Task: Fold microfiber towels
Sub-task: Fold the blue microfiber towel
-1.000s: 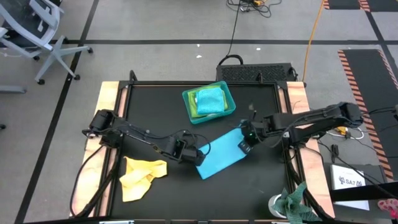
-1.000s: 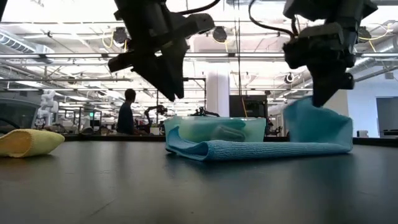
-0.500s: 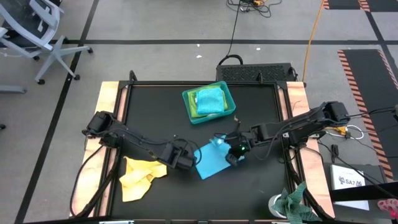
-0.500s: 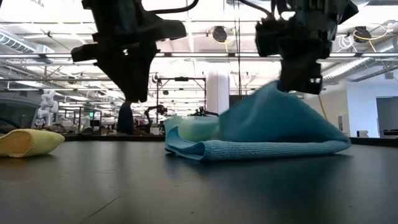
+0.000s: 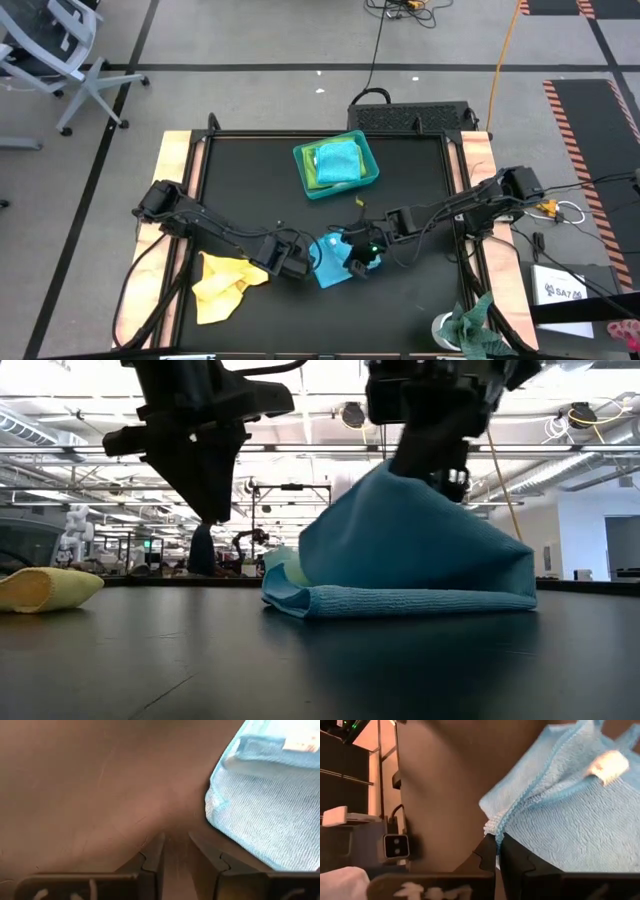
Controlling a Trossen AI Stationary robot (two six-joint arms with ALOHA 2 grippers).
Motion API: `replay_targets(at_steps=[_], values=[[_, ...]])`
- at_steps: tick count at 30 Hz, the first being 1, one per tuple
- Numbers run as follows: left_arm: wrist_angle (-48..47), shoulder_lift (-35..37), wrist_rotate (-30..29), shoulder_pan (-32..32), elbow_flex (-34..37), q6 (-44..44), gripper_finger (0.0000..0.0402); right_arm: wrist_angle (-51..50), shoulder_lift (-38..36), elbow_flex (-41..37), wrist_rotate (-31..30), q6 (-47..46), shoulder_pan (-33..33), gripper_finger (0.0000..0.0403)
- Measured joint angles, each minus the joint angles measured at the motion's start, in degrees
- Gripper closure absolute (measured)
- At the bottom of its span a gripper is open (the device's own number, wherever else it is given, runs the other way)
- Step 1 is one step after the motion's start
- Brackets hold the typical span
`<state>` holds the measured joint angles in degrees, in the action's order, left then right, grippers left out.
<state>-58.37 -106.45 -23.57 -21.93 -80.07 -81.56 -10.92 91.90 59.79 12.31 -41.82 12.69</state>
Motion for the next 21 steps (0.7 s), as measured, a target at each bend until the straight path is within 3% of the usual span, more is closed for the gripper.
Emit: replay_targets(at_steps=[6,14,21], values=[[0.0,0.0,0.0,0.0,0.0,0.0,0.0321,1.2,5.6,3.3,1.6,2.4,0.2,0.0403],[-0.1,0.0,0.0,0.0,0.0,0.2,0.0321,13.0,12.8,3.3,7.4,3.2,0.3,0.0401],[0.1,0.0,0.0,0.0,0.0,0.2,0.0321,15.1,15.3,3.3,9.0,8.1,0.3,0.0343]])
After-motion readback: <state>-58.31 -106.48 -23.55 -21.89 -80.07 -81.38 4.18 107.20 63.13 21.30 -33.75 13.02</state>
